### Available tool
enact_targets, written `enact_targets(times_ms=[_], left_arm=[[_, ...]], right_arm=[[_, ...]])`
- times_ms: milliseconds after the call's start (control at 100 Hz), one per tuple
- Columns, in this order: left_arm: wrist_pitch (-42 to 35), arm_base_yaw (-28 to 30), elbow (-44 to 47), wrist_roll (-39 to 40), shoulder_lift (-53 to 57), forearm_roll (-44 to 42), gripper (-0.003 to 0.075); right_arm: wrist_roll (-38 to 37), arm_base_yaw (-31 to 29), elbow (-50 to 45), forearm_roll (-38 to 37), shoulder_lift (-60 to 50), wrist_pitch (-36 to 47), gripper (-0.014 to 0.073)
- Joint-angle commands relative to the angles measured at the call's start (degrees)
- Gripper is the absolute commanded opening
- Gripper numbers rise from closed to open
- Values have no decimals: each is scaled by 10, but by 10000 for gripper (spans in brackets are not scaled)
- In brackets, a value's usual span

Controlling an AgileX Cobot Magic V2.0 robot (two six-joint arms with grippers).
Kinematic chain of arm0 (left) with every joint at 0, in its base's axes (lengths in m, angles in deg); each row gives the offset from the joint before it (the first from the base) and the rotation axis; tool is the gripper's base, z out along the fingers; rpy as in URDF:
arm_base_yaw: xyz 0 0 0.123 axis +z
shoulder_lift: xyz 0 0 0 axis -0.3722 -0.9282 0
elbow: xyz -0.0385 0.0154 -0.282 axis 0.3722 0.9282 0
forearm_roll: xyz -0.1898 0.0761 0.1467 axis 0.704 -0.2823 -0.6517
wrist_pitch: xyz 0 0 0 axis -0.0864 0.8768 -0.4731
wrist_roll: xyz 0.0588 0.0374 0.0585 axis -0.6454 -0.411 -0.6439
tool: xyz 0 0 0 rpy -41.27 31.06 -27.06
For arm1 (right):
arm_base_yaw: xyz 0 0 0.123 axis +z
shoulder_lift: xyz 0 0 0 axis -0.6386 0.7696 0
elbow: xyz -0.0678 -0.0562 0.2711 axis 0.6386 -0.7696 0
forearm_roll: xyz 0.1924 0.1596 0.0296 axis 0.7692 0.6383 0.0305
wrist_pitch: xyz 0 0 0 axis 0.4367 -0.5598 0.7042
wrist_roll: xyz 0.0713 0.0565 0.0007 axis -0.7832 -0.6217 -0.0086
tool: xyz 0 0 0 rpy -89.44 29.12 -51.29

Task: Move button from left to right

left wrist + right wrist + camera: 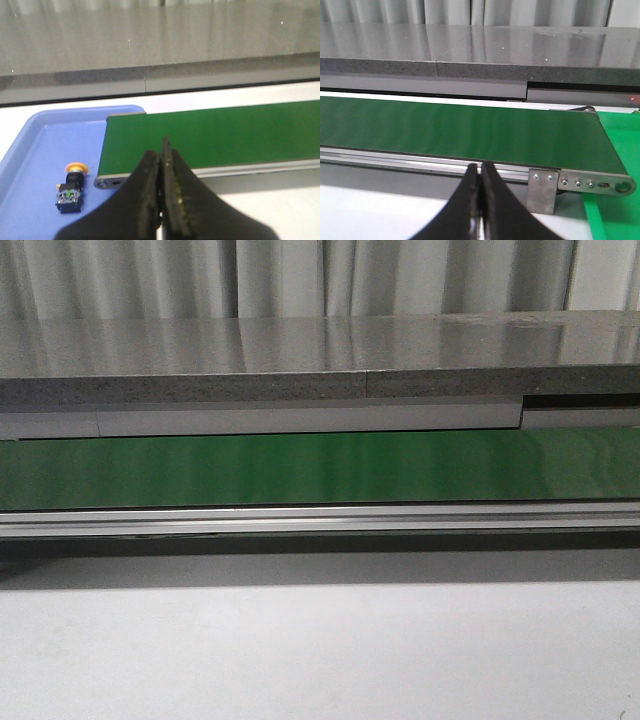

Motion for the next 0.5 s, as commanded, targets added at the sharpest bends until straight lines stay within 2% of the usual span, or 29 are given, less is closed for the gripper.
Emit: enact_targets(times_ms=[0, 170, 490], left_arm=[[23, 0, -57, 6, -47, 3, -19], [89, 0, -103, 6, -108, 24, -19], [85, 0, -103, 6, -134, 50, -19]], right_arm=[[0, -2, 11, -6, -9, 47, -67], [0, -2, 11, -6, -9, 47, -67], [0, -2, 11, -6, -9, 47, -67]])
